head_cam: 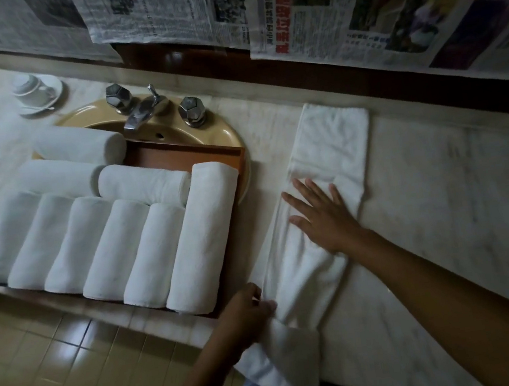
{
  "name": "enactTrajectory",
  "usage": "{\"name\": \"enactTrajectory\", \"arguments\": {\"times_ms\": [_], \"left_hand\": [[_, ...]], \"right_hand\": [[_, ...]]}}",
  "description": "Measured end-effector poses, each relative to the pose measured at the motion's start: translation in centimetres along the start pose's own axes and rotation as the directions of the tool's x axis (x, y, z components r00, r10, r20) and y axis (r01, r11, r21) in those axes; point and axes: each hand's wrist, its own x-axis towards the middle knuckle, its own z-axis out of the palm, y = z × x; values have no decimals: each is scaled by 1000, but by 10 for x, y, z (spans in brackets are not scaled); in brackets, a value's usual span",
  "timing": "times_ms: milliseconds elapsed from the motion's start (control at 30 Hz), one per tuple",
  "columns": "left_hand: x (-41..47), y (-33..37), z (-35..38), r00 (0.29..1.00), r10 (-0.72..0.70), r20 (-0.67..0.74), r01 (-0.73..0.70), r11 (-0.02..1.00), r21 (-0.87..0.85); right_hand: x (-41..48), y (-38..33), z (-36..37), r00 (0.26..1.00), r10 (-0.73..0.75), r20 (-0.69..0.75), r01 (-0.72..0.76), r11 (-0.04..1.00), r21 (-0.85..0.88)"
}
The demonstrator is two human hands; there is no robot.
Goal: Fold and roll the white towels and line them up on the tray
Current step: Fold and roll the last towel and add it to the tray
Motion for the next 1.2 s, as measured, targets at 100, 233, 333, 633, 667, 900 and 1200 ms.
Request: {"name": "enactTrajectory", "arguments": {"times_ms": [100, 233, 333, 633, 667, 900, 1200], "left_hand": [[-13, -10, 4, 977, 158, -145, -151, 987, 60], [-10, -6, 5, 987, -1, -161, -70, 897, -436], [-7, -4, 11, 928, 85, -362, -157, 972, -176], [2, -12, 12, 934, 190, -302, -106, 956, 274], [3, -12, 10, 937, 185, -295, -109, 960, 257], [8, -15, -4, 956, 218, -195, -167, 954, 248], [3, -22, -5, 942, 284, -181, -238, 941, 239]], "right_hand": [[8, 4, -4, 1000, 7, 10, -7, 1000, 25], [9, 5, -3, 999, 15, 31, -15, 1000, 9], [10, 2, -4, 999, 23, 31, -23, 1000, -5], [3, -12, -18, 996, 61, 69, -63, 998, 26], [-4, -18, -19, 997, 76, 30, -78, 996, 49], [-131, -88, -7, 982, 173, -72, -113, 852, 511], [-229, -148, -3, 954, 118, 275, -245, 837, 490]]}}
